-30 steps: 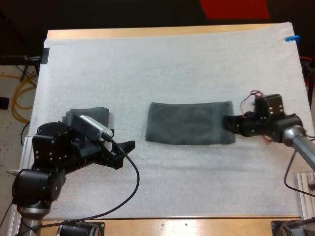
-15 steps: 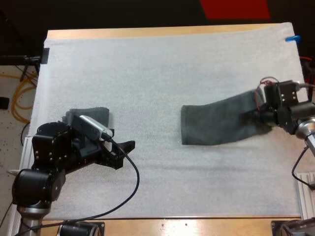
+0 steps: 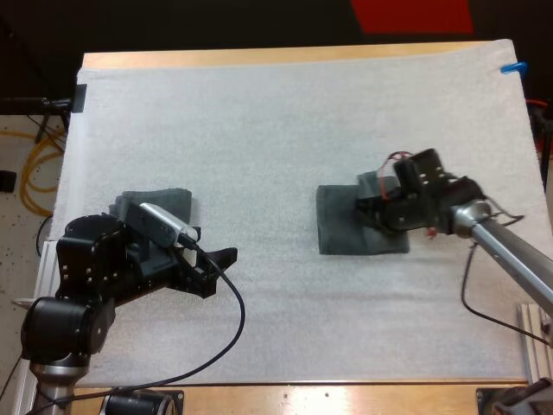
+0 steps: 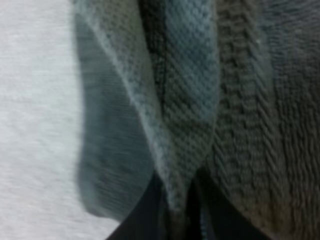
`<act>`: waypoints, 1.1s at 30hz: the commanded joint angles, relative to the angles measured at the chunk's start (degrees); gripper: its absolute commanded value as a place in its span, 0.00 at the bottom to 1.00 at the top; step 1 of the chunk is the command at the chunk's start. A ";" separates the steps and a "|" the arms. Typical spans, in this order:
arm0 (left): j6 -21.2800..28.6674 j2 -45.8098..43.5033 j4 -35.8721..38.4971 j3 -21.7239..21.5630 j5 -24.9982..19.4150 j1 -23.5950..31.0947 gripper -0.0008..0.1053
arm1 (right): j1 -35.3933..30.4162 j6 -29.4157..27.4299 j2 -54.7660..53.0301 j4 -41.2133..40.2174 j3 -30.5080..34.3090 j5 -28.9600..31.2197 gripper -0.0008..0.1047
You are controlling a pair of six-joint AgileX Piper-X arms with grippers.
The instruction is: Pick towel from pile fold and stack
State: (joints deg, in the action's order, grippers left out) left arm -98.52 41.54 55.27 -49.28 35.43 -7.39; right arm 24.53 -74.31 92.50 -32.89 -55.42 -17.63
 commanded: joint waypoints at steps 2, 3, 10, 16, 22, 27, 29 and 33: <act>-0.59 0.12 0.14 -0.35 0.81 -0.23 0.67 | 0.65 2.97 1.62 3.19 -0.74 -3.52 0.01; -0.59 0.12 0.14 -0.35 0.93 -0.23 0.67 | 0.91 3.93 2.65 4.01 -0.73 -5.30 0.01; -0.59 0.12 0.14 -0.35 0.98 -0.23 0.67 | 0.97 5.17 5.11 7.14 -0.73 -9.35 0.01; -0.48 0.12 0.14 -0.35 0.98 -0.23 0.67 | 0.97 6.01 5.10 12.30 -0.73 -11.87 0.40; -0.48 0.12 0.14 -0.35 0.98 -0.23 0.67 | 0.97 5.56 4.98 14.15 -0.73 -18.55 0.77; -0.33 0.12 0.14 -0.35 0.98 -0.23 0.67 | 1.14 5.97 4.42 13.98 -0.73 -21.70 0.71; -0.19 0.12 0.14 -0.35 0.98 -0.23 0.67 | 1.46 5.84 3.53 13.09 -0.73 -22.46 0.71; -0.04 0.12 -0.31 -0.35 0.98 -0.23 0.67 | 1.73 1.90 -1.05 10.13 -0.73 -22.02 0.71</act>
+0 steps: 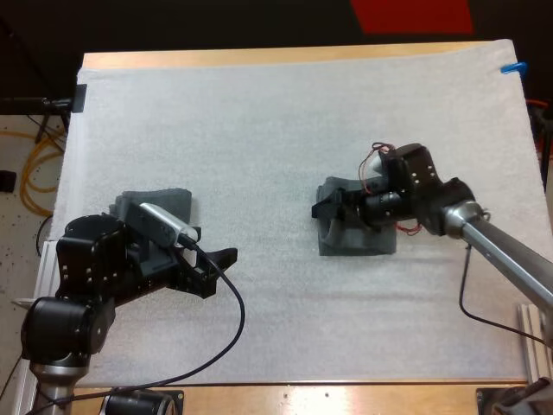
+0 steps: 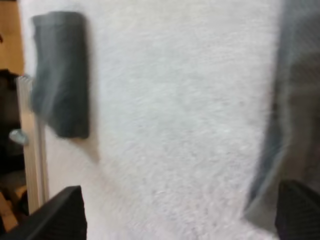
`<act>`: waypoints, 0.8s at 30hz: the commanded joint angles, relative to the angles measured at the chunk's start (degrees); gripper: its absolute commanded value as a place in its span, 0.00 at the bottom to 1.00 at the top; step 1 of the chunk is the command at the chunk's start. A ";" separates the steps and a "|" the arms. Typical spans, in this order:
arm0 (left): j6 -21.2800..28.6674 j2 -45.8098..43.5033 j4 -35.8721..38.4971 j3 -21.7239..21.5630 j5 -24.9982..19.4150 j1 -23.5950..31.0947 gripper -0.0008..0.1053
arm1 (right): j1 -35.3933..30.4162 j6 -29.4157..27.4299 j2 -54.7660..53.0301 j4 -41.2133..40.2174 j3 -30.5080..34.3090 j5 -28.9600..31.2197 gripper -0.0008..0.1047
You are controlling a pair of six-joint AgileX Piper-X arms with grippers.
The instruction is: Pick towel from pile fold and stack
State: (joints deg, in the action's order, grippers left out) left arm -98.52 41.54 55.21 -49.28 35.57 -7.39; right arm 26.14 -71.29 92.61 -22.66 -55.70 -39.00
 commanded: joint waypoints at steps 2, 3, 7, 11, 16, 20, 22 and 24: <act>-0.04 0.12 -0.75 -0.35 0.85 -0.23 0.67 | 0.12 -2.77 -4.09 -1.58 -0.45 -0.28 0.71; -0.04 0.12 -1.19 -0.35 0.85 -0.23 0.67 | 0.12 -3.94 -6.45 -2.70 -0.45 0.79 0.71; -0.04 0.12 -3.15 -0.35 0.85 -0.23 0.67 | 0.12 -7.90 -14.44 -6.79 -0.45 7.49 0.71; -0.94 0.83 -5.99 -0.35 0.85 -0.23 0.67 | 0.12 -12.05 -24.70 -11.39 -0.45 14.17 0.71; -3.52 5.11 -8.27 -0.35 1.11 -0.91 0.67 | 0.12 -15.05 -34.18 -16.75 -0.45 19.58 0.71; -7.55 11.49 -13.28 -0.35 -0.24 -5.73 0.67 | 0.12 -16.07 -41.68 -21.12 -0.45 23.64 0.71; -10.29 14.28 -16.28 -0.35 -3.31 -8.69 0.67 | 0.12 -16.05 -44.27 -22.70 -0.45 24.70 0.71; -13.51 18.29 -19.91 -0.35 -8.37 -11.99 0.67 | 0.12 -16.05 -47.31 -25.55 -0.45 26.46 0.71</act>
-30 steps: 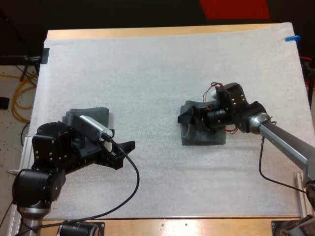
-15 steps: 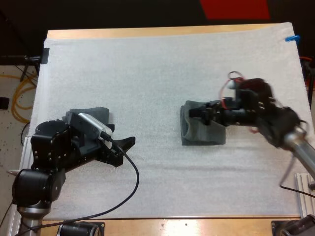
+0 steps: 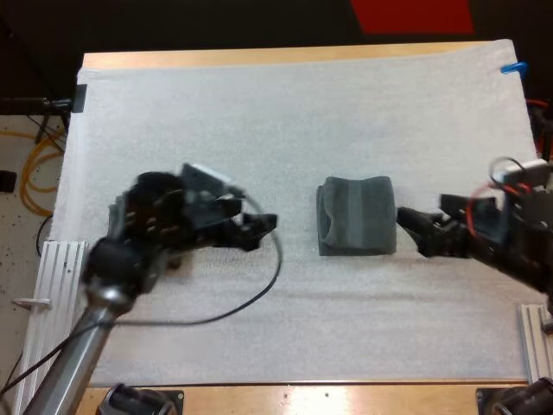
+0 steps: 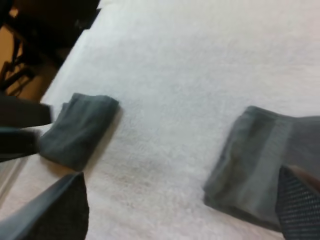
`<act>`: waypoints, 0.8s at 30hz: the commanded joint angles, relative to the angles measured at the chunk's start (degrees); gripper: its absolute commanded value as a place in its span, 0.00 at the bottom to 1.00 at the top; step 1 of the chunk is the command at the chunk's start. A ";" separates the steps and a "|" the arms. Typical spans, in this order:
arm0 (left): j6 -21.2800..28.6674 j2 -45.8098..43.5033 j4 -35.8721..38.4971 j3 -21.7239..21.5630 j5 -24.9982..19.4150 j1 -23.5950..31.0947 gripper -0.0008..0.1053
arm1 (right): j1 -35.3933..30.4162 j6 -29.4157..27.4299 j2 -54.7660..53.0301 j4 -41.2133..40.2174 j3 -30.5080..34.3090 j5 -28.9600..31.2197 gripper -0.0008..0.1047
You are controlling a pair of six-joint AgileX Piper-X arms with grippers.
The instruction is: Pick towel from pile fold and stack
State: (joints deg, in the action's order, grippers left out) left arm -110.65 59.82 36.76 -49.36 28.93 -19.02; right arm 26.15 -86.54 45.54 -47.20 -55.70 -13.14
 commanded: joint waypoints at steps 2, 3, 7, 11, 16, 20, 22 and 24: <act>-3.13 3.47 -4.80 -0.28 -4.48 -2.23 0.67 | 0.11 -0.80 -2.31 -3.68 -0.45 2.23 0.71; -4.37 5.89 -7.00 -0.28 -5.58 -3.34 0.67 | 0.11 -0.80 -3.44 -5.55 -0.45 3.02 0.71; -7.96 13.35 -12.24 -1.04 -6.73 -5.39 0.67 | 0.11 -0.80 -6.02 -10.28 -0.45 5.62 0.71; -10.43 22.81 -14.55 -4.31 -6.88 -5.82 0.67 | 0.11 -0.67 -8.56 -13.69 -0.45 7.33 0.71; -11.58 32.72 -14.40 -10.21 -4.01 -5.82 0.67 | 0.11 -0.67 -9.58 -14.78 -0.45 8.67 0.71; -14.15 39.70 -14.40 -14.46 -2.29 -5.82 0.67 | 0.11 -0.67 -9.56 -14.77 -0.45 8.67 0.71; -14.67 41.90 -14.14 -15.91 -1.12 -5.82 0.67 | 0.11 -0.67 -9.56 -14.77 -0.45 8.67 0.71; -15.78 44.35 -13.47 -17.13 0.06 -5.82 0.67 | 0.11 -0.67 -9.56 -14.77 -0.45 8.91 0.71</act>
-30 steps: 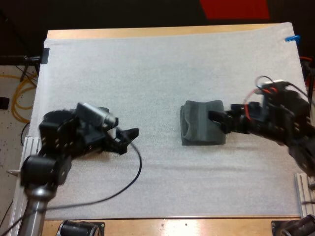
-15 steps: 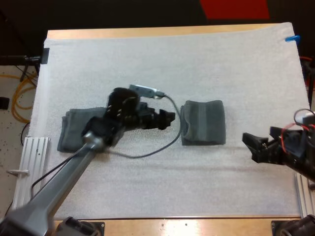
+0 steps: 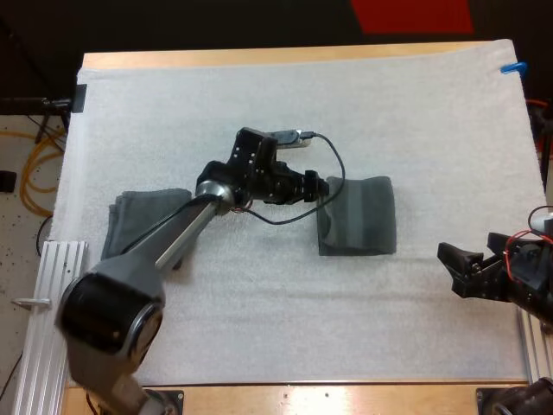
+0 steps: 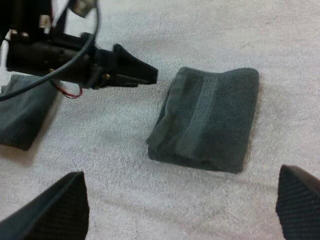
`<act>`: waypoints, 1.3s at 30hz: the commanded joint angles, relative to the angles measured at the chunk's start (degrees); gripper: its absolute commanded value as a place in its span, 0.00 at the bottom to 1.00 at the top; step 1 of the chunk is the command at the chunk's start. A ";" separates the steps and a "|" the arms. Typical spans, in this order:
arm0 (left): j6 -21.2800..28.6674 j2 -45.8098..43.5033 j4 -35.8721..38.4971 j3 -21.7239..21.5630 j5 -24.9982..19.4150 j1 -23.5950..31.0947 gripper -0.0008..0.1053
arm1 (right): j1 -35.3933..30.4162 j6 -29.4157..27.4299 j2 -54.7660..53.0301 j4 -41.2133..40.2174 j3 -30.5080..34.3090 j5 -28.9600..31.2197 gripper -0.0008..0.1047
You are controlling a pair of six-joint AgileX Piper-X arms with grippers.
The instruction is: Pick towel from pile fold and stack
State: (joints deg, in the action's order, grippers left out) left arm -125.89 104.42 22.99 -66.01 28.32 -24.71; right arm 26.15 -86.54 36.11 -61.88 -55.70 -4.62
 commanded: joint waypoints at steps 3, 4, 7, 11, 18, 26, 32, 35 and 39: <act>-2.67 2.31 0.48 -1.40 2.94 -0.12 0.67 | 0.11 -0.67 -0.13 -0.08 -0.45 1.52 0.71; -2.96 2.74 0.49 -1.57 3.49 -0.13 0.67 | 0.11 -0.67 -0.13 -0.08 -0.45 1.57 0.71; -4.41 4.54 1.34 -2.21 5.24 -0.77 0.67 | 0.11 -0.67 -0.13 -0.08 -0.45 1.57 0.71; -6.32 6.41 1.78 -2.37 4.84 -2.53 0.67 | 0.11 -0.67 -0.13 -0.08 -0.45 1.57 0.71; -6.31 6.76 2.51 -3.68 3.76 -7.04 0.66 | 0.11 -0.67 -0.13 -0.08 -0.45 1.57 0.71; -6.31 6.76 2.91 -3.68 2.78 -7.97 0.42 | 0.11 0.61 -0.13 -0.08 -0.45 1.47 0.71; -6.15 6.76 2.35 -3.68 2.66 -7.97 0.01 | 0.11 1.20 -0.13 -0.08 -0.45 1.45 0.71; -5.58 6.76 2.05 -3.70 2.38 -7.97 0.01 | 0.11 1.49 -0.13 -0.08 -0.45 1.45 0.71; -0.46 5.72 5.56 -5.78 1.67 -7.97 0.01 | 0.11 1.47 -0.13 -0.08 -0.45 1.45 0.71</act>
State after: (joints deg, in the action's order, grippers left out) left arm -126.98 110.97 27.98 -71.19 30.47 -32.38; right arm 26.15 -85.09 36.11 -61.88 -55.70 -3.32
